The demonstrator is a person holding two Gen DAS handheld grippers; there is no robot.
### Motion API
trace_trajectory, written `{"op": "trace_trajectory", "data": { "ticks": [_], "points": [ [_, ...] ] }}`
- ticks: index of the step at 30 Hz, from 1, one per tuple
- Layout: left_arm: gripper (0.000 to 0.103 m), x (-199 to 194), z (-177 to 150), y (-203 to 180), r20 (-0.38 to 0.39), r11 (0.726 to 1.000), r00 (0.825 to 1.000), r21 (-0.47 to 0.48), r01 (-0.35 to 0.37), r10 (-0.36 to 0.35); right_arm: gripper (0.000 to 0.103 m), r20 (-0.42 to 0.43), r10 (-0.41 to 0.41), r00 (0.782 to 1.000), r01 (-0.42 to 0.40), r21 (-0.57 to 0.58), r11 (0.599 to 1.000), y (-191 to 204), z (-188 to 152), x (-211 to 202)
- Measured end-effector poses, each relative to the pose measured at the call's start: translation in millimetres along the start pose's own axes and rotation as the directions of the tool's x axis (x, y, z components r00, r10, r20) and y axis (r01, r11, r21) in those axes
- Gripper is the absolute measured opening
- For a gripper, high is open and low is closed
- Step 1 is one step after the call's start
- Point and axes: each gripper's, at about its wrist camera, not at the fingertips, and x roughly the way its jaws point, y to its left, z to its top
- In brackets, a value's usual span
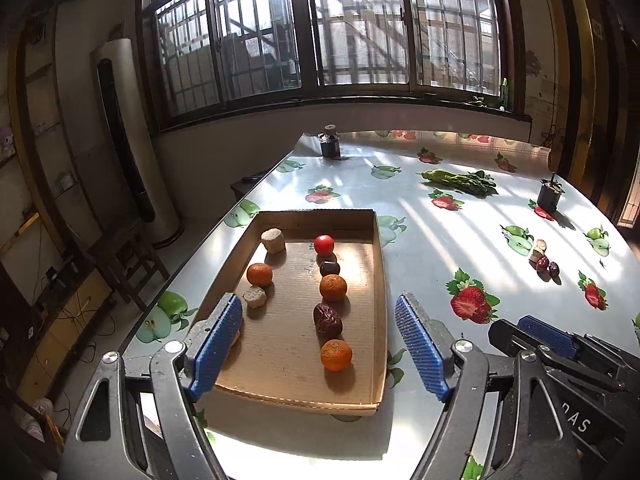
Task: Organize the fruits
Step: 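Move both open tools back toward the last food items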
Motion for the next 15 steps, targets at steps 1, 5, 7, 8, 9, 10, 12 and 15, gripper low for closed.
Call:
{"op": "trace_trajectory", "data": {
  "ticks": [1,5,7,8,9,10,12,15],
  "points": [
    [0.079,1,1,-6,-0.002,1.000,1.000,0.011,0.002,-0.002,0.041,0.003,-0.002,1.000,0.002,0.010,1.000,-5,1,-1],
    [0.079,5,2,-26,-0.013,0.999,1.000,0.050,0.017,-0.016,0.041,0.021,-0.019,1.000,0.018,0.049,0.999,-31,8,-8],
    [0.079,8,2,-35,-0.021,0.997,0.999,0.066,0.028,-0.027,0.041,0.031,-0.032,0.999,0.030,0.072,0.997,-45,11,-12],
    [0.079,10,2,-40,-0.026,0.997,0.999,0.075,0.033,-0.031,0.041,0.036,-0.041,0.998,0.038,0.084,0.996,-52,12,-15],
    [0.079,12,2,-45,-0.031,0.996,0.999,0.084,0.039,-0.036,0.041,0.040,-0.052,0.998,0.048,0.096,0.994,-61,14,-18],
    [0.079,15,2,-49,-0.038,0.995,0.998,0.091,0.047,-0.044,0.041,0.043,-0.062,0.997,0.058,0.107,0.993,-69,15,-20],
    [0.079,18,1,-57,-0.054,0.992,0.997,0.102,0.068,-0.063,0.041,0.045,-0.084,0.995,0.078,0.132,0.988,-88,18,-26],
    [0.079,23,1,-65,-0.073,0.990,0.994,0.111,0.092,-0.084,0.041,0.050,-0.136,0.989,0.126,0.162,0.979,-117,23,-37]
  ]
}}
